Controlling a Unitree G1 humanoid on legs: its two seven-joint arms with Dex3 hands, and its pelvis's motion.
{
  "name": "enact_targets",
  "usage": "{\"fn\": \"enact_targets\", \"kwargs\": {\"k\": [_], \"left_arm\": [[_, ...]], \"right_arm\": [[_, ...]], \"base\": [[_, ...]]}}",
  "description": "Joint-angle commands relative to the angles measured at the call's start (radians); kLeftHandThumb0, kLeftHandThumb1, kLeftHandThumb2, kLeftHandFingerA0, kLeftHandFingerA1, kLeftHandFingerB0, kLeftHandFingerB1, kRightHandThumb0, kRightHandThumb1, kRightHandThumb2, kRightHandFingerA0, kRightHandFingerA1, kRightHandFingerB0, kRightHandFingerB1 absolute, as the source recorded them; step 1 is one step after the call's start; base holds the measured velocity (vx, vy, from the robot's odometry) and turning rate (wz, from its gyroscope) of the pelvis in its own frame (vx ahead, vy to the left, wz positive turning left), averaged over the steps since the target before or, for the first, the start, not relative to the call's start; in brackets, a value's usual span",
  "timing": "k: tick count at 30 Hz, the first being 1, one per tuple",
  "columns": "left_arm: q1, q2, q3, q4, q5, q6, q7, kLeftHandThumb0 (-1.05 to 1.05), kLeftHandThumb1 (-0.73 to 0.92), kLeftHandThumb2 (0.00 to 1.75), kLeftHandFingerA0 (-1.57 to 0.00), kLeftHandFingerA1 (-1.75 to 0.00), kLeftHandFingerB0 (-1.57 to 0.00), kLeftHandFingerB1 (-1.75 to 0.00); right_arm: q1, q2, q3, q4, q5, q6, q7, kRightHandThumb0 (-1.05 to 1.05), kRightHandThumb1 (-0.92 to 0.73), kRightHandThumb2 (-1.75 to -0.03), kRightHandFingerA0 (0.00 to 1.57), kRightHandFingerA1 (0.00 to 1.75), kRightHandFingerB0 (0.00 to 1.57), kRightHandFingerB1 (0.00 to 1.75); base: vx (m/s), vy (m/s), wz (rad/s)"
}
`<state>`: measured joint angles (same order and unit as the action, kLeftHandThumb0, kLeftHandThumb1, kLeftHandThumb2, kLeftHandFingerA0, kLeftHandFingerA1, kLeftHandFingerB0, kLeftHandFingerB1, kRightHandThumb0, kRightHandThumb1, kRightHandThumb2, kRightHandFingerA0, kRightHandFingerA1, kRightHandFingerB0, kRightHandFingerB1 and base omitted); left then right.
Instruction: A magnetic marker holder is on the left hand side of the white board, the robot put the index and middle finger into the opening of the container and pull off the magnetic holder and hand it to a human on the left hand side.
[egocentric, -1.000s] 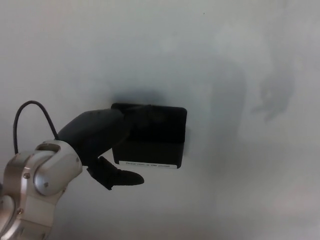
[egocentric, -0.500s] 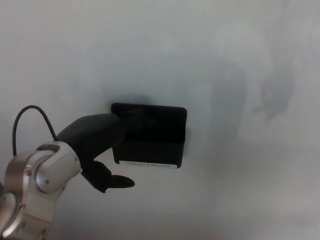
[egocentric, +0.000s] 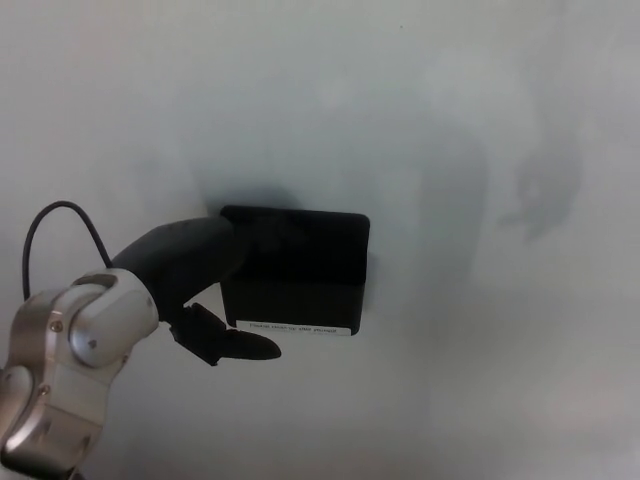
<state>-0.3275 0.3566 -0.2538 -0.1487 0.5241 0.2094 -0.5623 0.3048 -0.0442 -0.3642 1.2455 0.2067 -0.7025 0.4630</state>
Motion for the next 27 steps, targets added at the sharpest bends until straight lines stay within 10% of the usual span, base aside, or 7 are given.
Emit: {"fn": "enact_targets", "kwargs": {"k": [1, 2, 18, 27], "left_arm": [[-0.039, 0.032, -0.013, 0.095, 0.000, 0.044, -0.020, -0.33, 0.21, 0.86, -0.08, -0.50, -0.07, -0.49], [-0.054, 0.032, -0.018, 0.109, -0.004, 0.050, -0.029, -0.73, 0.43, 0.76, -0.23, -0.41, -0.16, -0.36], [-0.398, 0.037, -0.091, 0.411, -0.047, 0.136, -0.195, -0.71, 0.45, 0.55, -0.31, -0.34, -0.28, -0.30], [-0.494, 0.022, -0.156, 0.536, -0.033, 0.076, -0.171, -0.77, 0.42, 0.75, -0.40, -0.45, -0.27, -0.38]], "right_arm": [[0.000, -0.009, 0.002, -0.004, 0.000, -0.010, 0.001, -0.57, -0.66, -0.60, 0.80, 0.55, 0.54, 0.38], [0.001, -0.010, 0.006, -0.003, -0.006, -0.012, -0.006, -0.58, -0.65, -0.60, 0.80, 0.55, 0.55, 0.38], [0.022, -0.009, 0.009, -0.032, 0.008, -0.029, 0.015, -0.56, -0.66, -0.60, 0.81, 0.56, 0.55, 0.38], [0.039, -0.013, 0.030, -0.049, -0.012, -0.046, 0.001, -0.60, -0.66, -0.60, 0.82, 0.58, 0.56, 0.37]], "base": [[0.00, 0.000, 0.00], [0.00, 0.000, 0.00], [0.00, 0.000, 0.00], [0.00, 0.000, 0.00]]}}
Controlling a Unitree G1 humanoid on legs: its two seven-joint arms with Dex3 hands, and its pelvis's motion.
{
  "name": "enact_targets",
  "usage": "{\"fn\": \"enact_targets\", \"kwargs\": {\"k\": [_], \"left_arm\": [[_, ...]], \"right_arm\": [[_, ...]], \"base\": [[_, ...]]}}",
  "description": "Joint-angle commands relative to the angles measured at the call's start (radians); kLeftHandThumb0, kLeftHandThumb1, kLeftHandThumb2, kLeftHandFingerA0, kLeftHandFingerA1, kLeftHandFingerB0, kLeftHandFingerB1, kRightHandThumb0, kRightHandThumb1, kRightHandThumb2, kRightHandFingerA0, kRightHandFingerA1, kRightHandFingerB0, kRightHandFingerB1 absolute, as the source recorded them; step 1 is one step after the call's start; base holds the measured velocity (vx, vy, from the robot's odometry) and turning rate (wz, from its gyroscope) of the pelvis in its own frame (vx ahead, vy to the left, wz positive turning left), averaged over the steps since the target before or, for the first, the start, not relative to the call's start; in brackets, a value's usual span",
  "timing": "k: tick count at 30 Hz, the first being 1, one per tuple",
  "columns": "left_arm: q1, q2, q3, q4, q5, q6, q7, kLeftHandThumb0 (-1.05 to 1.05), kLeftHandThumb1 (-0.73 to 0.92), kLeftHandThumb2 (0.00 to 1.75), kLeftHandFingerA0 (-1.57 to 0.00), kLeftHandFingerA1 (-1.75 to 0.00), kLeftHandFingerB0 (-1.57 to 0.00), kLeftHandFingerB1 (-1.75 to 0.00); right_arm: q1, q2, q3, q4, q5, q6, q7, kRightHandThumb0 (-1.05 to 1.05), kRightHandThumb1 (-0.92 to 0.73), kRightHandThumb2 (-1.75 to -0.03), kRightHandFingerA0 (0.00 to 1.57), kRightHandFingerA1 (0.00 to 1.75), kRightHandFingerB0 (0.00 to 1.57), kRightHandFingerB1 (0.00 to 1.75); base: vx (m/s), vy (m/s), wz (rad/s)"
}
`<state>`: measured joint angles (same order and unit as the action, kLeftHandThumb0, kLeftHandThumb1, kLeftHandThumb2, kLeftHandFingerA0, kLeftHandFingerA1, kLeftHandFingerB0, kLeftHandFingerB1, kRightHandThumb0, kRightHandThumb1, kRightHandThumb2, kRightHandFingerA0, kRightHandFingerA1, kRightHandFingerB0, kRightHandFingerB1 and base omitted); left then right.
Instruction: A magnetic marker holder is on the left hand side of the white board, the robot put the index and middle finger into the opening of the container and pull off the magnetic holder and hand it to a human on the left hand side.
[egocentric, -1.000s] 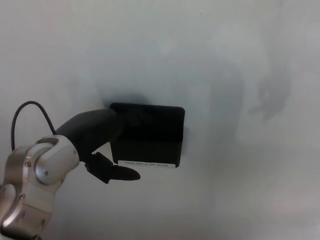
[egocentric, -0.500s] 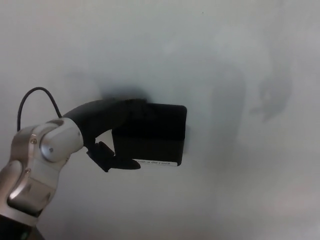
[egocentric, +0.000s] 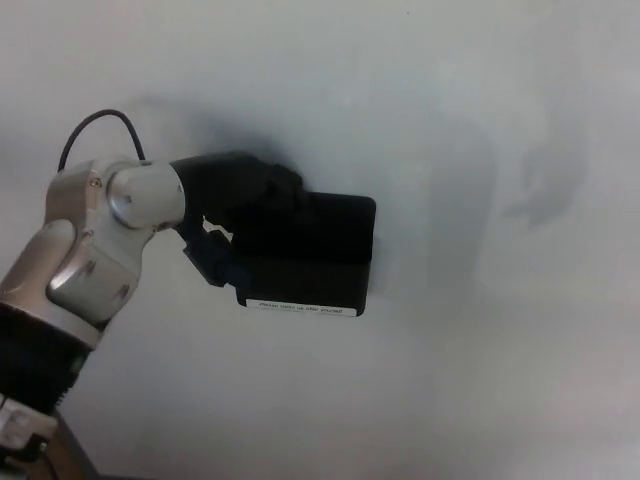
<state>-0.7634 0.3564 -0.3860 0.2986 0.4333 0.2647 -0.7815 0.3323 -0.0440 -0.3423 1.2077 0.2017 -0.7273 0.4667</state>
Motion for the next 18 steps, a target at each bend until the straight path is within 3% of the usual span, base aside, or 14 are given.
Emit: {"fn": "enact_targets", "kwargs": {"k": [1, 4, 5, 6, 7, 8, 9, 10, 13, 17, 18], "left_arm": [[-0.064, 0.021, -0.034, 0.096, 0.064, 0.011, 0.051, -0.79, 0.43, 0.76, -0.37, -0.44, -0.27, -0.39], [-0.082, 0.008, -0.068, 0.113, 0.077, 0.002, 0.059, -0.77, 0.43, 0.76, -0.37, -0.44, -0.26, -0.39], [-0.081, 0.005, -0.079, 0.108, 0.081, -0.001, 0.066, -0.81, 0.46, 0.77, -0.54, -0.48, -0.29, -0.39], [-0.078, 0.003, -0.090, 0.098, 0.087, -0.006, 0.072, -0.81, 0.46, 0.77, -0.54, -0.48, -0.29, -0.39], [-0.070, -0.002, -0.104, 0.078, 0.097, -0.003, 0.075, -0.84, 0.48, 0.77, -0.72, -0.52, -0.32, -0.39], [-0.056, -0.008, -0.135, 0.044, 0.121, -0.010, 0.084, -0.83, 0.48, 0.79, -0.73, -0.61, -0.34, -0.41], [-0.050, -0.009, -0.149, 0.030, 0.133, -0.016, 0.090, -0.83, 0.48, 0.79, -0.73, -0.61, -0.34, -0.41], [-0.045, -0.008, -0.171, 0.018, 0.149, -0.029, 0.100, -0.75, 0.44, 0.80, -0.56, -0.52, -0.28, -0.41], [-0.043, -0.013, -0.239, 0.008, 0.198, -0.053, 0.120, -0.82, 0.48, 0.80, -0.60, -0.52, -0.33, -0.40], [-0.045, -0.015, -0.308, 0.000, 0.251, -0.088, 0.152, -0.79, 0.44, 0.81, -0.56, -0.50, -0.33, -0.40], [-0.048, -0.014, -0.325, -0.006, 0.266, -0.095, 0.151, -0.87, 0.49, 0.82, -0.51, -0.46, -0.36, -0.41]], "right_arm": [[0.010, -0.014, 0.006, -0.008, -0.003, -0.022, 0.001, -0.61, -0.66, -0.60, 0.84, 0.57, 0.57, 0.38], [0.009, -0.017, 0.005, 0.000, 0.002, -0.023, 0.006, -0.59, -0.67, -0.60, 0.84, 0.57, 0.56, 0.38], [0.009, -0.017, 0.002, 0.000, 0.006, -0.022, 0.011, -0.61, -0.67, -0.61, 0.84, 0.57, 0.57, 0.38], [0.009, -0.016, -0.002, 0.000, 0.012, -0.022, 0.018, -0.61, -0.67, -0.61, 0.84, 0.57, 0.57, 0.38], [0.011, -0.016, -0.001, -0.001, 0.011, -0.024, 0.018, -0.62, -0.67, -0.61, 0.83, 0.56, 0.57, 0.38], [0.014, -0.017, 0.000, -0.001, 0.008, -0.026, 0.016, -0.60, -0.67, -0.61, 0.83, 0.56, 0.55, 0.38], [0.014, -0.019, 0.001, -0.001, 0.008, -0.027, 0.016, -0.60, -0.67, -0.61, 0.83, 0.56, 0.55, 0.38], [0.016, -0.019, 0.004, -0.001, 0.002, -0.033, 0.010, -0.60, -0.68, -0.61, 0.83, 0.55, 0.55, 0.38], [0.025, -0.016, 0.012, -0.013, -0.006, -0.042, -0.002, -0.60, -0.69, -0.61, 0.82, 0.55, 0.55, 0.38], [0.023, -0.017, 0.011, -0.015, 0.000, -0.035, 0.000, -0.62, -0.67, -0.61, 0.82, 0.56, 0.56, 0.38], [0.024, -0.017, 0.013, -0.015, -0.003, -0.045, -0.003, -0.59, -0.68, -0.61, 0.81, 0.54, 0.55, 0.38]], "base": [[0.00, 0.000, 0.00], [0.00, 0.000, 0.00], [0.00, 0.000, 0.00], [0.00, 0.000, 0.00], [0.00, 0.000, 0.00], [0.00, 0.000, 0.00], [0.00, 0.000, 0.00], [-0.01, 0.003, 0.07], [0.01, 0.000, 0.13], [0.02, 0.000, 0.10], [0.00, 0.000, 0.00]]}}
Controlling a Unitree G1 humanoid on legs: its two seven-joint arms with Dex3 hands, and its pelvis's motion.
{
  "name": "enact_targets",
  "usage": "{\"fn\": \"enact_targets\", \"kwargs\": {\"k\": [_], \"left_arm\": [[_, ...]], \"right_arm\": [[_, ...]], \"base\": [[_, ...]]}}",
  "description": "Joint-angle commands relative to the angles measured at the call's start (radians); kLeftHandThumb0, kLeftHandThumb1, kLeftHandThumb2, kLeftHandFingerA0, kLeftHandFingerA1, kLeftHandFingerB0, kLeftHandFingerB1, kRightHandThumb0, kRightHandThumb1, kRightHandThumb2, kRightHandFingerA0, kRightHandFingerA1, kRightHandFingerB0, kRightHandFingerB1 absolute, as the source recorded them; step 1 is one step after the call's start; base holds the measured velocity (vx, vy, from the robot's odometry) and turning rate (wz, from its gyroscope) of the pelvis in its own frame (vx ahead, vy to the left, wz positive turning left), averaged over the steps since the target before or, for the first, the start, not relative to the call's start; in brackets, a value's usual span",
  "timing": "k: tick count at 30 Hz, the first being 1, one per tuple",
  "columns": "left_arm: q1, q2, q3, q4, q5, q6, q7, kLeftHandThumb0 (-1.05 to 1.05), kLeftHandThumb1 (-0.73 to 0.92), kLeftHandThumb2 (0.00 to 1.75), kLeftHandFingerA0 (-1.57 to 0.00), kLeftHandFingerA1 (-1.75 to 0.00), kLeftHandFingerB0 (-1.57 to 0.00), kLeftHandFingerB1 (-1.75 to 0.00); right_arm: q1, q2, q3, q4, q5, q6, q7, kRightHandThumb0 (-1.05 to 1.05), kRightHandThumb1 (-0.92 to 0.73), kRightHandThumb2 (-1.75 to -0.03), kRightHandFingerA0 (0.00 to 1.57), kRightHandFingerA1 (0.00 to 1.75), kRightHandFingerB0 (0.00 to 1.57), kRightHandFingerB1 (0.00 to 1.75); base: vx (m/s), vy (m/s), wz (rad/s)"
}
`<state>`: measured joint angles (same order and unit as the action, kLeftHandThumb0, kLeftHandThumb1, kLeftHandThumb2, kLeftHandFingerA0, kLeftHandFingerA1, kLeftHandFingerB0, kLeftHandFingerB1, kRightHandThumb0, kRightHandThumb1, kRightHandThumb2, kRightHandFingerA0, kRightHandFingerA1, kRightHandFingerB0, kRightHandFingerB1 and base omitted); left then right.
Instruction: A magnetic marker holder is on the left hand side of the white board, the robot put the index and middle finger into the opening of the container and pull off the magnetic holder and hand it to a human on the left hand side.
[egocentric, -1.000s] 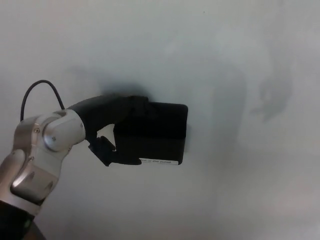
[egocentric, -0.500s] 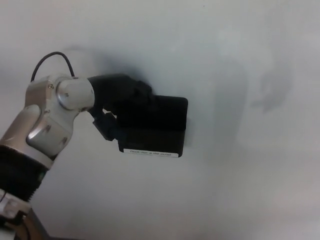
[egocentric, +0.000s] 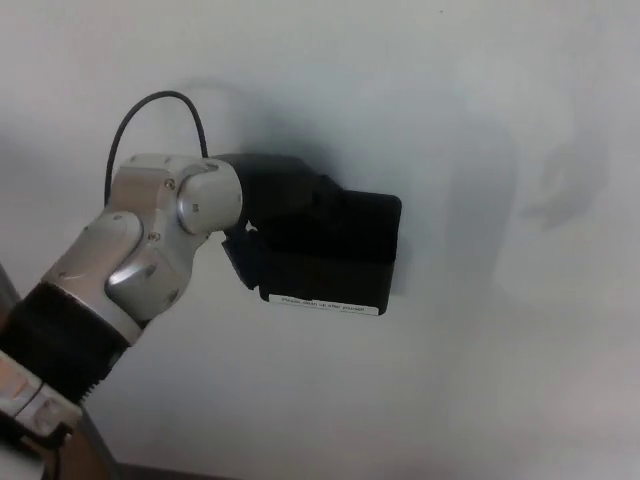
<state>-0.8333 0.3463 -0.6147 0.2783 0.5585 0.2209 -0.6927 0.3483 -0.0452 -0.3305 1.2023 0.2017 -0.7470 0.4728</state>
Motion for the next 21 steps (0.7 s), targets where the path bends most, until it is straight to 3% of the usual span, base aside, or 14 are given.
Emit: {"fn": "enact_targets", "kwargs": {"k": [1, 6, 8, 9, 13, 14, 19, 20, 21], "left_arm": [[0.022, -0.004, -0.096, 0.015, 0.141, -0.051, 0.062, -0.87, 0.49, 0.82, -0.51, -0.46, -0.36, -0.41], [0.031, -0.003, -0.172, -0.017, 0.207, -0.098, 0.103, -0.88, 0.48, 0.86, -0.55, -0.49, -0.36, -0.40], [0.042, -0.002, -0.175, -0.027, 0.217, -0.099, 0.113, -0.86, 0.48, 0.86, -0.48, -0.48, -0.35, -0.41], [0.040, -0.003, -0.176, -0.024, 0.219, -0.097, 0.111, -0.94, 0.54, 0.87, -0.50, -0.47, -0.35, -0.40], [0.042, -0.008, -0.171, -0.020, 0.224, -0.092, 0.099, -0.88, 0.51, 0.87, -0.51, -0.49, -0.33, -0.41], [0.037, -0.010, -0.173, -0.016, 0.228, -0.084, 0.085, -0.82, 0.61, 0.60, -0.50, -0.37, -0.35, -0.32], [0.033, -0.024, -0.159, 0.006, 0.229, -0.035, 0.034, -0.85, 0.60, 0.60, -0.49, -0.37, -0.34, -0.31], [0.035, -0.030, -0.154, 0.014, 0.227, -0.032, 0.032, -0.96, 0.55, 0.87, -0.60, -0.51, -0.27, -0.37], [0.036, -0.032, -0.152, 0.016, 0.227, -0.032, 0.032, -0.96, 0.55, 0.87, -0.60, -0.51, -0.27, -0.37]], "right_arm": [[0.008, -0.016, 0.001, -0.010, -0.003, -0.025, -0.009, -0.59, -0.68, -0.61, 0.81, 0.54, 0.55, 0.38], [0.008, -0.014, -0.015, -0.006, 0.024, -0.029, 0.033, -0.58, -0.67, -0.61, 0.84, 0.57, 0.58, 0.39], [0.021, -0.012, -0.014, -0.014, 0.022, -0.031, 0.033, -0.59, -0.67, -0.61, 0.83, 0.57, 0.59, 0.39], [0.026, -0.013, -0.012, -0.017, 0.018, -0.031, 0.029, -0.61, -0.68, -0.60, 0.82, 0.56, 0.58, 0.38], [0.039, -0.013, -0.014, -0.023, 0.018, -0.036, 0.031, -0.61, -0.68, -0.61, 0.82, 0.57, 0.57, 0.39], [0.038, -0.013, -0.015, -0.023, 0.021, -0.027, 0.033, -0.60, -0.67, -0.61, 0.83, 0.57, 0.56, 0.39], [0.032, -0.008, -0.018, -0.019, 0.022, -0.027, 0.032, -0.62, -0.67, -0.60, 0.83, 0.56, 0.55, 0.39], [0.032, -0.009, -0.016, -0.018, 0.017, -0.025, 0.024, -0.63, -0.66, -0.61, 0.84, 0.56, 0.56, 0.39], [0.032, -0.010, -0.015, -0.018, 0.015, -0.025, 0.021, -0.63, -0.66, -0.61, 0.84, 0.56, 0.56, 0.39]], "base": [[0.00, 0.000, 0.00], [0.00, 0.004, 0.06], [0.00, 0.000, 0.00], [0.00, 0.000, 0.00], [0.00, 0.000, 0.00], [0.00, 0.000, 0.00], [0.00, 0.000, 0.00], [0.00, 0.000, 0.00], [0.00, 0.000, 0.00]]}}
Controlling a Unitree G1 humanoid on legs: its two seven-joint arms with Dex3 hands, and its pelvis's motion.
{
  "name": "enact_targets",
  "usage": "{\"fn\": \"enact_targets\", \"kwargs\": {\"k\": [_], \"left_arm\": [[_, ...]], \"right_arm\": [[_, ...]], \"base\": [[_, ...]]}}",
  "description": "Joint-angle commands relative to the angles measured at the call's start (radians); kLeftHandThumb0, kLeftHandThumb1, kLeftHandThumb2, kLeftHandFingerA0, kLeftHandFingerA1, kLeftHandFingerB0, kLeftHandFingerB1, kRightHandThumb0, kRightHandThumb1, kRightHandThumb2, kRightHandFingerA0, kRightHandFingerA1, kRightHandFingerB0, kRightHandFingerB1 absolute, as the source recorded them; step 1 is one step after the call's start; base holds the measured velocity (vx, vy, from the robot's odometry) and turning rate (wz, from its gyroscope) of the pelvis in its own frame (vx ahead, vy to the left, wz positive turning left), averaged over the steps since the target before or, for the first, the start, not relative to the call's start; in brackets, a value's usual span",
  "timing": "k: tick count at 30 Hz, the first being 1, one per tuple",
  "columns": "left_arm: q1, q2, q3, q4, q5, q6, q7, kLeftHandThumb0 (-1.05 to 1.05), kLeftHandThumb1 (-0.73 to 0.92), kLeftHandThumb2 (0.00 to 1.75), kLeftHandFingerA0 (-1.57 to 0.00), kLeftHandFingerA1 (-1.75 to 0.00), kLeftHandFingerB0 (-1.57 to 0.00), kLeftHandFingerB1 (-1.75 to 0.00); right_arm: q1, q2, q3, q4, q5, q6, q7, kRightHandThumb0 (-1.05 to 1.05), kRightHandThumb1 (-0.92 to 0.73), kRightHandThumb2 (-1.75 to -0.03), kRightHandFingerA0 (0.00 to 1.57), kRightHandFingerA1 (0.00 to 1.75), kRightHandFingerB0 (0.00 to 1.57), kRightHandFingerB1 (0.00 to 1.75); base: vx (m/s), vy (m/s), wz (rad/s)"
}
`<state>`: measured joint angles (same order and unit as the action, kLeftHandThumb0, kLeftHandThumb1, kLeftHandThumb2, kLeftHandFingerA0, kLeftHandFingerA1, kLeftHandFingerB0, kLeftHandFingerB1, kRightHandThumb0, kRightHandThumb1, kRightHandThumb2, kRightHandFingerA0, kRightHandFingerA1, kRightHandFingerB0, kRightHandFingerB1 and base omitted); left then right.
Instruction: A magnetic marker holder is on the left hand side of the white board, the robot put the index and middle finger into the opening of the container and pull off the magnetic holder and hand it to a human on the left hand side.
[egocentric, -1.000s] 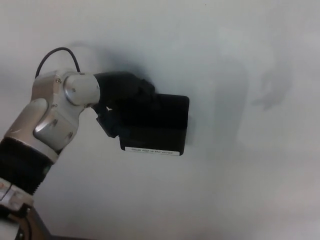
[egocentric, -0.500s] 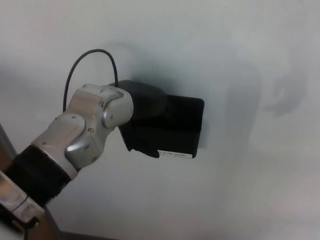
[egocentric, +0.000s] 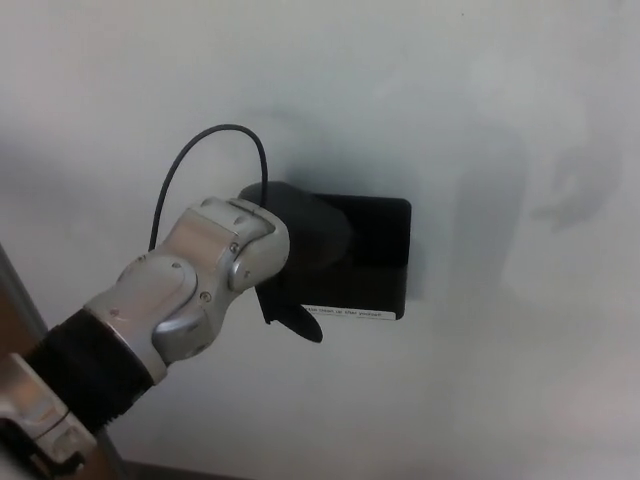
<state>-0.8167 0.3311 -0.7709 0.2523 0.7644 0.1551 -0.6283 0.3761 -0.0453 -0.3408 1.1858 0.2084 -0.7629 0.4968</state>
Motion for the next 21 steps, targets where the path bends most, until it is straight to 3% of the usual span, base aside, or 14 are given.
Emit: {"fn": "enact_targets", "kwargs": {"k": [1, 2, 3, 4, 5, 6, 10, 11, 12, 13, 14, 17, 19, 21], "left_arm": [[0.029, -0.034, 0.017, 0.050, 0.016, 0.064, -0.031, -0.88, 0.53, 0.81, -0.64, -0.54, -0.26, -0.38], [0.034, -0.042, 0.025, 0.053, 0.016, 0.077, -0.031, -0.88, 0.53, 0.81, -0.64, -0.54, -0.26, -0.38], [0.046, -0.046, 0.038, 0.061, 0.007, 0.076, -0.008, -0.51, 0.53, 0.56, -0.77, -0.66, -0.35, -0.32], [0.062, -0.053, 0.056, 0.071, -0.001, 0.074, 0.020, -0.51, 0.53, 0.56, -0.77, -0.66, -0.35, -0.32], [0.079, -0.056, 0.068, 0.084, -0.006, 0.065, 0.053, -0.22, 0.63, 0.60, -0.77, -1.03, -0.51, -0.36], [0.099, -0.061, 0.077, 0.112, -0.006, 0.044, 0.093, -0.07, 0.56, 0.57, -0.90, -0.70, -0.75, -0.45], [0.119, -0.079, 0.092, 0.161, -0.008, 0.015, 0.137, -0.20, 0.50, 0.55, -0.95, -0.86, -0.88, -0.51], [0.154, -0.094, 0.119, 0.175, -0.028, -0.005, 0.200, -0.18, 0.61, 0.59, -0.65, -1.46, -0.74, -0.89], [0.167, -0.099, 0.132, 0.180, -0.038, -0.013, 0.224, -0.26, 0.67, 0.55, -0.61, -1.58, -0.65, -0.93], [0.179, -0.106, 0.145, 0.188, -0.044, -0.024, 0.246, -0.26, 0.67, 0.55, -0.61, -1.58, -0.65, -0.93], [0.183, -0.112, 0.154, 0.197, -0.047, -0.018, 0.252, -0.19, 0.73, 0.53, -0.60, -1.65, -0.51, -1.27], [0.192, -0.139, 0.192, 0.213, -0.074, 0.018, 0.232, -0.17, 0.74, 0.59, -0.61, -1.59, -0.52, -1.29], [0.188, -0.162, 0.239, 0.227, -0.120, 0.059, 0.194, -0.15, 0.71, 0.79, -0.88, -1.27, -0.71, -1.11], [0.183, -0.186, 0.300, 0.244, -0.192, 0.109, 0.126, -0.14, 0.67, 0.91, -0.90, -1.39, -0.74, -1.22]], "right_arm": [[0.003, -0.009, -0.007, -0.002, 0.014, 0.000, 0.003, -0.61, -0.67, -0.60, 0.83, 0.57, 0.55, 0.39], [0.002, -0.009, -0.009, -0.002, 0.017, 0.004, 0.006, -0.61, -0.67, -0.60, 0.83, 0.57, 0.55, 0.39], [0.001, -0.007, -0.005, -0.001, 0.011, 0.000, -0.003, -0.61, -0.67, -0.60, 0.83, 0.56, 0.57, 0.39], [-0.001, -0.005, 0.001, -0.001, 0.002, -0.004, -0.014, -0.61, -0.67, -0.60, 0.83, 0.56, 0.57, 0.39], [-0.003, -0.005, 0.002, 0.001, 0.000, -0.004, -0.015, -0.61, -0.67, -0.61, 0.83, 0.56, 0.56, 0.39], [-0.005, -0.006, 0.009, 0.001, -0.009, -0.012, -0.021, -0.63, -0.69, -0.61, 0.81, 0.56, 0.55, 0.39], [-0.007, -0.009, 0.017, 0.002, -0.017, -0.031, -0.027, -0.63, -0.68, -0.60, 0.82, 0.56, 0.56, 0.39], [-0.011, -0.007, 0.013, 0.002, -0.006, -0.026, -0.016, -0.61, -0.67, -0.61, 0.83, 0.56, 0.58, 0.40], [-0.013, -0.006, 0.009, 0.001, 0.004, -0.018, -0.007, -0.61, -0.66, -0.60, 0.83, 0.56, 0.58, 0.40], [-0.015, -0.004, 0.004, 0.000, 0.013, -0.010, 0.002, -0.61, -0.66, -0.60, 0.83, 0.56, 0.58, 0.40], [-0.019, -0.001, 0.001, 0.001, 0.019, -0.004, 0.007, -0.58, -0.66, -0.61, 0.85, 0.57, 0.60, 0.40], [-0.023, 0.005, -0.005, -0.002, 0.029, 0.000, 0.019, -0.58, -0.66, -0.60, 0.84, 0.57, 0.60, 0.40], [-0.029, 0.004, 0.001, 0.002, 0.014, -0.009, 0.005, -0.57, -0.65, -0.60, 0.84, 0.56, 0.59, 0.39], [-0.034, 0.005, 0.001, 0.003, 0.015, -0.010, 0.006, -0.57, -0.66, -0.60, 0.85, 0.57, 0.59, 0.40]], "base": [[0.00, 0.000, 0.00], [0.00, 0.000, 0.00], [0.00, 0.000, 0.00], [0.00, 0.000, 0.00], [0.00, 0.000, 0.00], [0.00, 0.000, 0.00], [0.03, 0.002, -0.03], [0.00, 0.000, 0.00], [0.00, 0.000, 0.00], [0.00, 0.000, 0.00], [0.00, 0.000, 0.00], [0.00, 0.000, 0.00], [0.00, 0.000, 0.00], [0.00, 0.000, 0.00]]}}
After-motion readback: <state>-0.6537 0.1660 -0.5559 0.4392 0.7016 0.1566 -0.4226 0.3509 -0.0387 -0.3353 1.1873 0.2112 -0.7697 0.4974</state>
